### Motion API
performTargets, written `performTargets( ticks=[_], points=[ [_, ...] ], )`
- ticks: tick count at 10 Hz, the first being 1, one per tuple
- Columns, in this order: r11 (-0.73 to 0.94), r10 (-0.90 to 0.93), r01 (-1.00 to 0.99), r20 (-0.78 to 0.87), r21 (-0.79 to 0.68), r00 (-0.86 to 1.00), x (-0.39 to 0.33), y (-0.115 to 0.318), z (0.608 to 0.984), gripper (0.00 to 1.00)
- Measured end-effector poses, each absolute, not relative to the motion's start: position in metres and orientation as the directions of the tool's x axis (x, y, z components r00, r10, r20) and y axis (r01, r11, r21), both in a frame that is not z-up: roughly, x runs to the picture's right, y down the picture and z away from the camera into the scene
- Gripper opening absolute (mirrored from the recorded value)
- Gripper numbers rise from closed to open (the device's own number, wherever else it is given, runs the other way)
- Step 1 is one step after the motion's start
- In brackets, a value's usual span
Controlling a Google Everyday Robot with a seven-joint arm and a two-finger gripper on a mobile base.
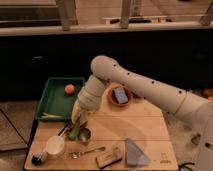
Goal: Place pepper in metal cup
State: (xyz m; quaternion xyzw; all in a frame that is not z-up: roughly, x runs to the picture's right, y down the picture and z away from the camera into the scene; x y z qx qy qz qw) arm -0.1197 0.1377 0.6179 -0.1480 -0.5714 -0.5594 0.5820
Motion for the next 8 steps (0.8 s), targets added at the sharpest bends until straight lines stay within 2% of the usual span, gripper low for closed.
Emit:
performTargets(
  ticks=[8],
  points=[
    [0.371,-0.441,0.810,0.854,0.454,-0.277,-0.140,0.158,0.668,0.00]
  ],
)
